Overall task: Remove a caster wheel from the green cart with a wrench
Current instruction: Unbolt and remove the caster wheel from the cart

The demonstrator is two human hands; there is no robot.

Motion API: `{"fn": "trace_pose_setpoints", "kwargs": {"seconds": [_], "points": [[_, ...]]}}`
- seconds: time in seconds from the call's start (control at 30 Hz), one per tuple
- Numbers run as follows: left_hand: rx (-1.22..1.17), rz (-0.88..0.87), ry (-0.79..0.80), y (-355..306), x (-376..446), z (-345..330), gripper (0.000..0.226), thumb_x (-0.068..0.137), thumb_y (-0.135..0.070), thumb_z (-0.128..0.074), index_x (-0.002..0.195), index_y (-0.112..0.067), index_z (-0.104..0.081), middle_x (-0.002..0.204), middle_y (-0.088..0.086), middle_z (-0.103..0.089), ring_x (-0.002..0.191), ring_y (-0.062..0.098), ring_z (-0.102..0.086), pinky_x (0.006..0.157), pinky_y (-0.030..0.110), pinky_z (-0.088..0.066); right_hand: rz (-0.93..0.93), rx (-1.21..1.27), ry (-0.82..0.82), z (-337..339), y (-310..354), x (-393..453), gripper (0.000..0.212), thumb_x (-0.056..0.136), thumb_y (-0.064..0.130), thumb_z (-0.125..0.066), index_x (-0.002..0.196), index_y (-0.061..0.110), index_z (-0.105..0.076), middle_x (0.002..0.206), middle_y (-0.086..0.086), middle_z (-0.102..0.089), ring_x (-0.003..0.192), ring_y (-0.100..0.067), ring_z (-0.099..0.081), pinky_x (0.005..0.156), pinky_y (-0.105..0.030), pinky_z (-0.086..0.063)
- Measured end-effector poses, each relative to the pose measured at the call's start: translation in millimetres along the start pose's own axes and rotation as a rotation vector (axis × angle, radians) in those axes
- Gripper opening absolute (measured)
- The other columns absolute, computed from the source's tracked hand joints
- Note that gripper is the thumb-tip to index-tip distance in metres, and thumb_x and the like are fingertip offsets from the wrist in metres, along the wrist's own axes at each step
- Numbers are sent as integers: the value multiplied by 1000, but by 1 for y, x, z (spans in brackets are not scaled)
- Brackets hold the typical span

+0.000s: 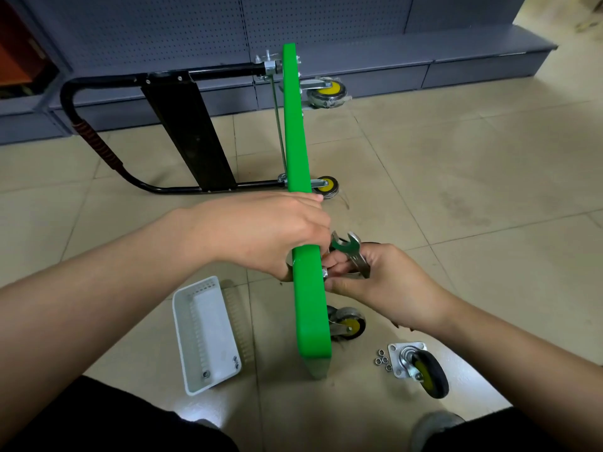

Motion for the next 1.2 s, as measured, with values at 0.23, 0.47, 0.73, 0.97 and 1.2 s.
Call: {"fn": "trace_pose_setpoints", "kwargs": {"seconds": [0.23,0.47,0.73,0.97,1.2], "points": [[-14,-6,7,0,0,0,34,75,-37,-76,107,-27,-69,99,-9,-61,106,13,-59,125,37,-21,48,-42,-55,-5,-6,1,4,90,15,-76,93,13,-76,91,2,-78,89,-14,-73,87,-36,-57],[-14,-7,11,1,1,0,36,72,-35,-80,105,-26,-68,99,-9,-61,105,13,-58,125,36,-20,-380,492,-25,-17,-22,-7,9,94,3,-66,86,-1,-65,78,-19,-67,33,-5,-30,35,-17,-22],[-68,-12,-30,0,-3,2,38,75,-33,-82,109,-24,-68,106,-6,-63,114,16,-57,122,39,-27,-374,316,-9,-2,-11,-4,10,92,6,-68,85,-2,-68,74,-13,-75,39,-11,-24,37,-19,-19],[-45,50,-162,8,-27,18,66,76,-29,-88,132,-10,-61,133,6,-59,138,27,-45,117,41,-37,-231,216,-84,28,30,4,14,94,12,-66,81,7,-65,67,-11,-67,38,-17,-28,39,-20,-20],[-111,303,-337,41,-94,63,10,91,-21,-74,98,-17,-71,102,-4,-65,92,12,-63,85,27,-50,-136,260,-10,3,104,37,27,96,4,-56,70,8,-52,55,-10,-49,33,-12,-22,35,-16,-15]]}}
Point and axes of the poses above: each hand's wrist, its own x-axis towards the middle knuckle, its own z-axis out of the back of the hand, y = z × x, the point moved 10 cm from there along x, towards the middle knuckle
